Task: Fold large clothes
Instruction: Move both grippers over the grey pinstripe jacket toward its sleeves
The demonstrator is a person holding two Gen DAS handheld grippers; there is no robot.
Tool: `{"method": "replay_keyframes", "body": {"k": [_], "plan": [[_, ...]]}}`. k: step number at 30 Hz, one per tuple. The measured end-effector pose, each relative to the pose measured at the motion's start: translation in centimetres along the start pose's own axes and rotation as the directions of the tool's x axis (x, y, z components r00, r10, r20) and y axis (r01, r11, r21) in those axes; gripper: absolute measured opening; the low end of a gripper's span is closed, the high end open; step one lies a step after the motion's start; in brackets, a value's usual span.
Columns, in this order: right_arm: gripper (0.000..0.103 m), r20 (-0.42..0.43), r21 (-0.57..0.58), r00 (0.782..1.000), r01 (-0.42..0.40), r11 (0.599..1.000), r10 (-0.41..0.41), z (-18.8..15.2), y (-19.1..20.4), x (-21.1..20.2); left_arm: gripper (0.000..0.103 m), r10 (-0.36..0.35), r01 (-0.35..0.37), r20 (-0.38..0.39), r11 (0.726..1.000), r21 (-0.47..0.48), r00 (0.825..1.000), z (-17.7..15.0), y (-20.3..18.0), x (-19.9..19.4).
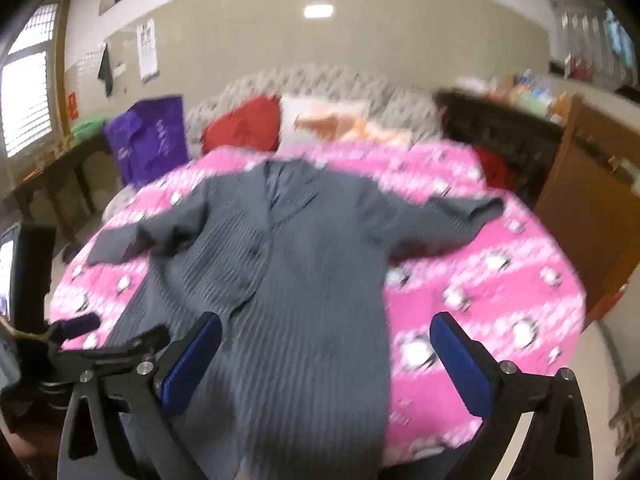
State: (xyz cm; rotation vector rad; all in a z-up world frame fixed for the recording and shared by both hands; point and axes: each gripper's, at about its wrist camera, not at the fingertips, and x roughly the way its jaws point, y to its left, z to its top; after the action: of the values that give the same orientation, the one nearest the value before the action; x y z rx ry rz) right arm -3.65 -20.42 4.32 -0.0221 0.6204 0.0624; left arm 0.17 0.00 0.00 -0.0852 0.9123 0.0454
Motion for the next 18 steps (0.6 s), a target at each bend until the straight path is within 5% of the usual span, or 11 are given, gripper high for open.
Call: {"method": "replay_keyframes", "body": {"k": [12, 18], "plan": [[0.103, -0.128, 0.137, 0.988, -0.068, 0.988, 0.086, -2.1, -3.3, 5.4, 0.103, 0.05, -0.046, -0.069, 0.997, 0.062, 0.996, 1.4, -2.6, 4.7], [0.103, -0.134, 0.118, 0.991, -0.012, 0.993, 0.028, -2.2, -4.3, 8.9, 0.103, 0.067, -0.062, -0.081, 0.996, 0.067, 0.994, 3.2, -3.8, 7.8]]}}
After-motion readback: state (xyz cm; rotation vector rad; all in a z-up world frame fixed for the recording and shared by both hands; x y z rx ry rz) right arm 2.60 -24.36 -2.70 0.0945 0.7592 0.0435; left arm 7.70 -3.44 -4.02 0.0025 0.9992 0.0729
